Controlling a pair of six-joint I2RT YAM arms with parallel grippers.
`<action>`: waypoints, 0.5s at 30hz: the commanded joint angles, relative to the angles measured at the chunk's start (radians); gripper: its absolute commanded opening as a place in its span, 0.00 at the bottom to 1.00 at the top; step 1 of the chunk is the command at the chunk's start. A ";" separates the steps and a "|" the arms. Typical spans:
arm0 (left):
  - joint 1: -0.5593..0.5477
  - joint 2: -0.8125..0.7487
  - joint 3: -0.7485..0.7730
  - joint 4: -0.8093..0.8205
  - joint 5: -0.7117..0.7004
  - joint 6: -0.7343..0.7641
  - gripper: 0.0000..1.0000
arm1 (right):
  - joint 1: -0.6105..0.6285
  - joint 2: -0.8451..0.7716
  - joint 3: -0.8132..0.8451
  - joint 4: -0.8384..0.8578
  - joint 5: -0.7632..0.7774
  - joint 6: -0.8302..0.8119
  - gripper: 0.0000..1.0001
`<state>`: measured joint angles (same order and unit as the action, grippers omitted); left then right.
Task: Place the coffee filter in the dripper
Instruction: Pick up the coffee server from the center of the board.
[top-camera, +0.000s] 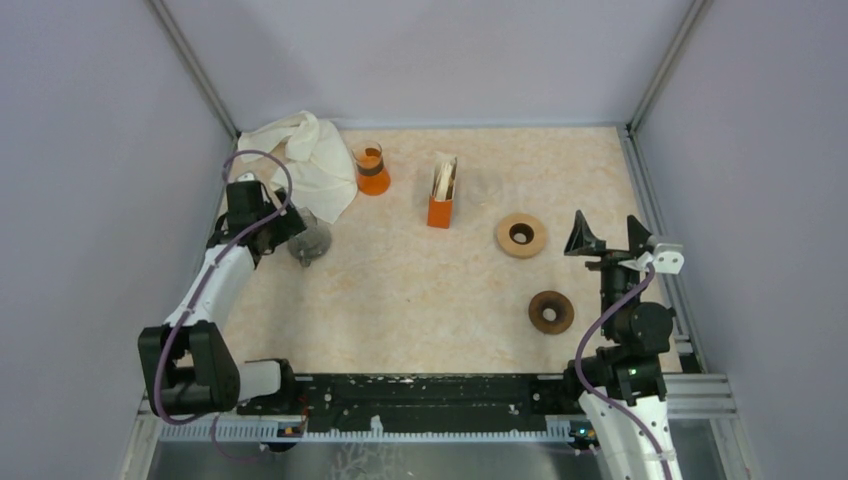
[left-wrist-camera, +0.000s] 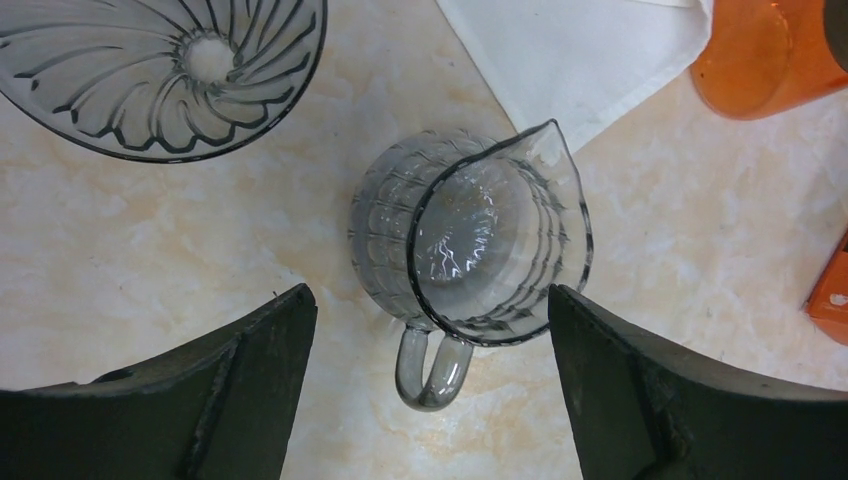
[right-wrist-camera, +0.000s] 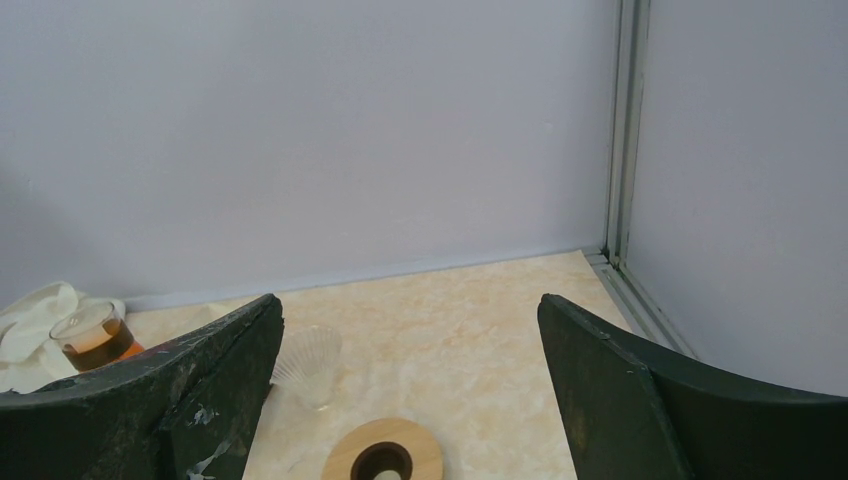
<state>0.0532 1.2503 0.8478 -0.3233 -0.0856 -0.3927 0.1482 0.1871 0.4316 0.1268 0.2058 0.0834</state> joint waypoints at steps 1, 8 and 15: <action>0.027 0.048 0.046 -0.002 0.003 0.009 0.88 | 0.008 -0.015 0.001 0.035 -0.016 0.009 0.99; 0.036 0.143 0.105 -0.020 0.008 0.048 0.70 | 0.012 -0.026 -0.001 0.031 -0.014 0.004 0.99; 0.040 0.222 0.143 -0.053 0.053 0.076 0.46 | 0.020 -0.030 -0.005 0.031 -0.013 -0.004 0.99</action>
<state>0.0872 1.4414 0.9508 -0.3458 -0.0662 -0.3458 0.1555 0.1711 0.4316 0.1261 0.2031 0.0822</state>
